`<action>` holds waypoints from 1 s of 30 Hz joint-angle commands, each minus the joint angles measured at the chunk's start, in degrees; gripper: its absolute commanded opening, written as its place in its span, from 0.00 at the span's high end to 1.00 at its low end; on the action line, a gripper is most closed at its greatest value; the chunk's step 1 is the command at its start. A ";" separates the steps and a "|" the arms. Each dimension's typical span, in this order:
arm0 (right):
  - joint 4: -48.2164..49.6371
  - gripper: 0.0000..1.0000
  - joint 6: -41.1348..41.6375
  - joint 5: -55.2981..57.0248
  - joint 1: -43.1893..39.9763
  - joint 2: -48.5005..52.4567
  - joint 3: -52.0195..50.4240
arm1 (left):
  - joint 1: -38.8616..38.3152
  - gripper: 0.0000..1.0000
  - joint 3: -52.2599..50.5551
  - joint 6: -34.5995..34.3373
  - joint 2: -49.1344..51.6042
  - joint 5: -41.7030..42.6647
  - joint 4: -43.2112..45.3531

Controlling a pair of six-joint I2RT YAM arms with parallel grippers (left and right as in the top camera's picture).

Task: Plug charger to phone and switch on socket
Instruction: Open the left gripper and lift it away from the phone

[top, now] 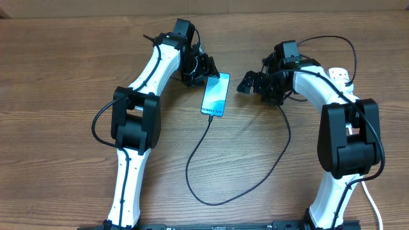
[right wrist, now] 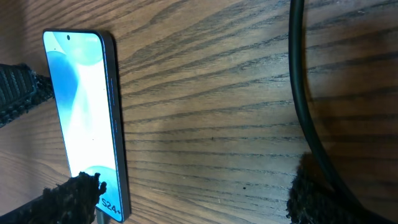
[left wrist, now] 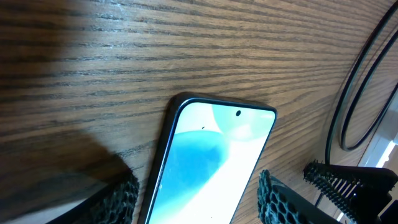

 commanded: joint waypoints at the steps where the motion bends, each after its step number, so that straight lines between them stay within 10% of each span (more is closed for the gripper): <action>1: -0.04 0.00 -0.28 2.95 -0.04 0.37 -1.53 | -0.35 0.32 -1.22 -0.76 1.49 -6.01 -1.14; 6: -0.07 0.00 -0.28 2.95 -0.04 0.37 -1.53 | -0.35 0.27 -1.22 -0.76 1.49 -6.01 -1.14; 10: -0.07 0.00 -0.28 2.95 -0.04 0.37 -1.53 | -0.35 0.00 -1.22 -0.76 1.49 -6.21 -1.18; 30: -0.02 0.00 -0.26 2.93 -0.04 0.37 -1.53 | -0.04 0.00 5.16 1.88 -3.26 -17.42 -12.22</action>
